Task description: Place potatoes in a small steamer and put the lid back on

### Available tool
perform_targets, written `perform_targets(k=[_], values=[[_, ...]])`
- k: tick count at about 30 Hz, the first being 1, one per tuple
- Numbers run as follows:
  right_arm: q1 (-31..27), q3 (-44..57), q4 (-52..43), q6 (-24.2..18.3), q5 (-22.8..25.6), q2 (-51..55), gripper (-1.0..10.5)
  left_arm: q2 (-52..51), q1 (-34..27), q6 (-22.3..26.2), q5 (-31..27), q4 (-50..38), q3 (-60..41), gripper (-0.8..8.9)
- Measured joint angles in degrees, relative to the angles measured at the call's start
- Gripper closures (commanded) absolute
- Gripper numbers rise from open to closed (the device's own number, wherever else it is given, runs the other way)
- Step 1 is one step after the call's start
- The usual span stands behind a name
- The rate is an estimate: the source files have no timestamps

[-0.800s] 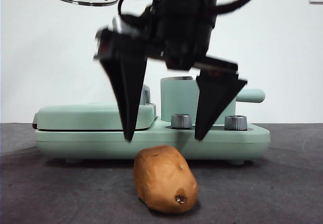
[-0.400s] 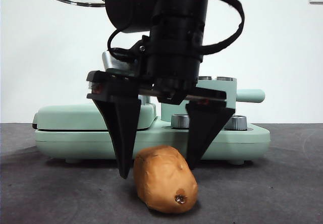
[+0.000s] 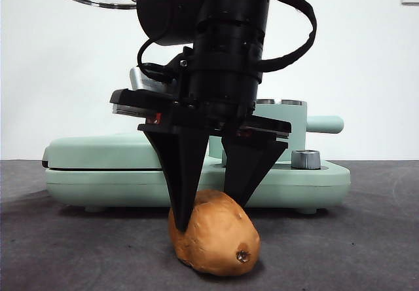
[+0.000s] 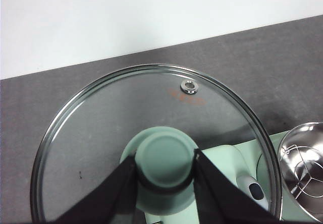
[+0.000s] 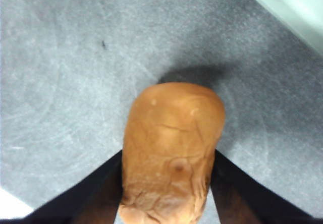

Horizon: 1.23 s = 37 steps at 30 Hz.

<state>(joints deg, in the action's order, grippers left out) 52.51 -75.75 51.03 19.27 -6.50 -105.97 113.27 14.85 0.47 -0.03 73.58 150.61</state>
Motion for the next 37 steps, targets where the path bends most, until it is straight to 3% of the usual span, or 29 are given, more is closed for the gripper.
perform_targets(k=[5,12,21,30,37], values=[[-0.7,-4.1,6.1,0.0,0.0,0.0,7.5,0.0,0.0,0.0,0.0,0.0,0.0,7.99],[-3.3,-19.9,14.2,-2.0,1.2,0.0,7.5,0.0,-1.5,0.0,0.2,0.0,0.0,7.99],[-12.6,-39.1,14.4,-5.1,5.2,0.0,7.5,0.0,-4.3,0.0,0.1,0.0,0.0,7.99],[-23.0,-40.4,11.0,-7.4,5.1,-0.8,7.5,0.0,-4.9,0.0,0.1,0.0,0.0,7.99],[-26.9,-40.4,9.4,-8.6,2.0,-5.8,7.5,0.0,-4.5,0.0,0.6,0.0,0.0,7.99]])
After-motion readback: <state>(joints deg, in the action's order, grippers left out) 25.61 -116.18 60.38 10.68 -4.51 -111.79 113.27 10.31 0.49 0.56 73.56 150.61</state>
